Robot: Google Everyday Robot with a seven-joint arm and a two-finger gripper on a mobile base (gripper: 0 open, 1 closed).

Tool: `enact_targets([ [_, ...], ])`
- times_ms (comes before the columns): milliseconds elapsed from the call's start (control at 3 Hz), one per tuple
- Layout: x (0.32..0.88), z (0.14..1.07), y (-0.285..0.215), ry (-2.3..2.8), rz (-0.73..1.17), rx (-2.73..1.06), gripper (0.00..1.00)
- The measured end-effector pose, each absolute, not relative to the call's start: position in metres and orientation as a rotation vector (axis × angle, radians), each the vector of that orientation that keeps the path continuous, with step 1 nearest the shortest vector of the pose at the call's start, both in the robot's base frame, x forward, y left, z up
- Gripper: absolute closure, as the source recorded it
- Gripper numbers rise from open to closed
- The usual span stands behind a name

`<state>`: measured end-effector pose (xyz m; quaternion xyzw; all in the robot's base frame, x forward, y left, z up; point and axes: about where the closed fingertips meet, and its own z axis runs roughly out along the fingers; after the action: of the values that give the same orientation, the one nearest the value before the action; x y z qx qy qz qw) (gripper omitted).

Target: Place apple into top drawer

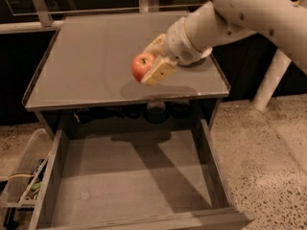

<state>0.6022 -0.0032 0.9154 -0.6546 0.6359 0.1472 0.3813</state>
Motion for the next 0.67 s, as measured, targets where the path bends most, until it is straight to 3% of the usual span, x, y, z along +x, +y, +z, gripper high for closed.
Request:
enact_targets([
  [667,0.514,0.907,-0.082,1.656,0.279,-1.548,1.00],
])
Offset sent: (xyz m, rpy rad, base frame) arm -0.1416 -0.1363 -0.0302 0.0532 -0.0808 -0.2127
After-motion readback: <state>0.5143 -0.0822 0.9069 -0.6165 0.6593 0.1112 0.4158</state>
